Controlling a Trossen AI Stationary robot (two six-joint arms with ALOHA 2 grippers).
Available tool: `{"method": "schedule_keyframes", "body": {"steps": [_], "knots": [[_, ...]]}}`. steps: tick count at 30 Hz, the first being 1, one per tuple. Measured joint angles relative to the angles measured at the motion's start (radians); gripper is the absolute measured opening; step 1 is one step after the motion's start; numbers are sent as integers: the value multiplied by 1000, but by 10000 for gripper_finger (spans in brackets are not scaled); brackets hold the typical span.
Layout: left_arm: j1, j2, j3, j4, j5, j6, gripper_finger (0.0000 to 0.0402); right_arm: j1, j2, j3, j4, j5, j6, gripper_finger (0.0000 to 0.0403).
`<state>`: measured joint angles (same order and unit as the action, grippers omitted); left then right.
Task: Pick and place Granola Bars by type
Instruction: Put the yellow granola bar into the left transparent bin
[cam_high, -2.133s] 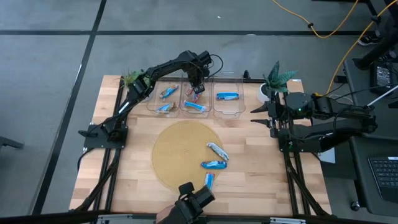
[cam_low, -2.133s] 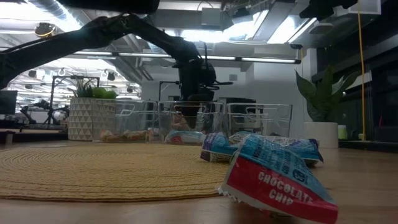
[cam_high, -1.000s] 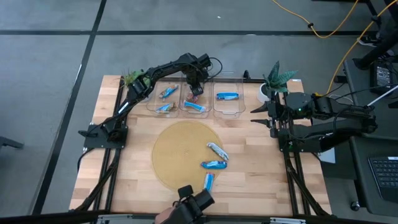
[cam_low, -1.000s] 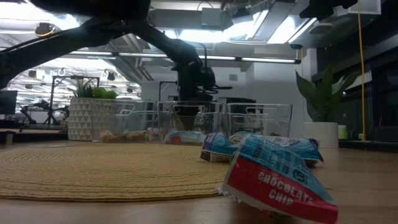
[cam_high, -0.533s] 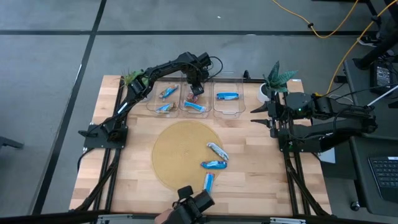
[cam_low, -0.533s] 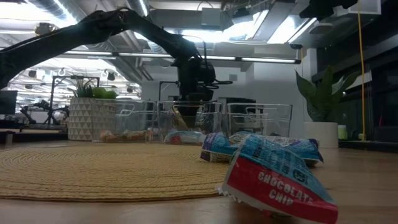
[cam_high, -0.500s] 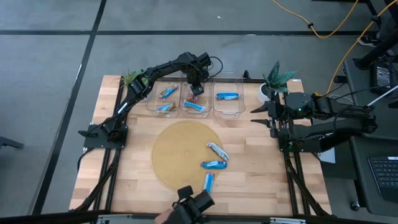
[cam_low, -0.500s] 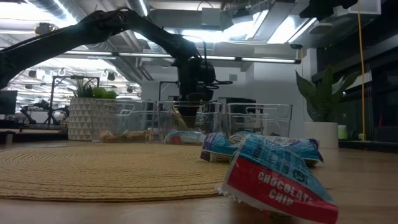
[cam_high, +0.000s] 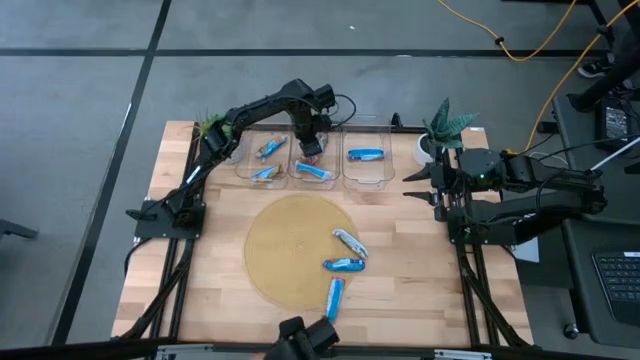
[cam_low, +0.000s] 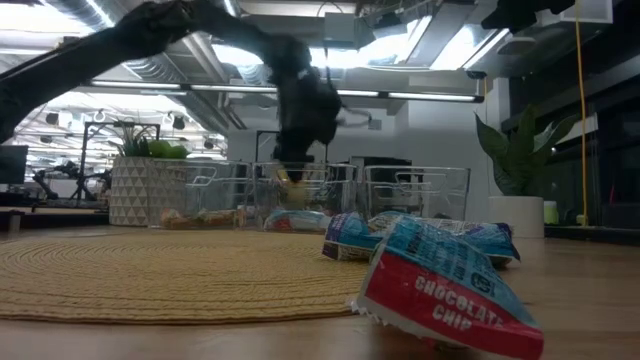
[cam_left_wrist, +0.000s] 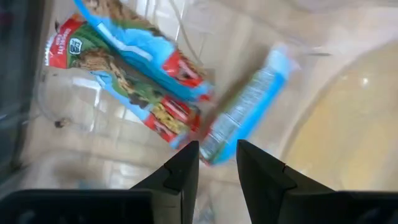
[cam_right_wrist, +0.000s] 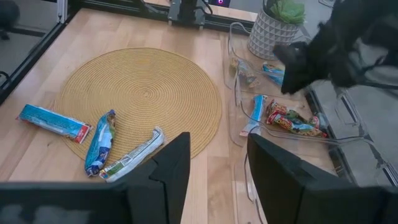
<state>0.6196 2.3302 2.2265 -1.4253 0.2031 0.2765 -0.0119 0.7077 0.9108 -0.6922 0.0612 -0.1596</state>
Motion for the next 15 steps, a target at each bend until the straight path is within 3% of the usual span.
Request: {"method": "schedule_keyframes", "body": {"steps": [15], "knots": [[-168,-392,2,82,2,-32,86,0,27,0,6,-2,0,161]]}}
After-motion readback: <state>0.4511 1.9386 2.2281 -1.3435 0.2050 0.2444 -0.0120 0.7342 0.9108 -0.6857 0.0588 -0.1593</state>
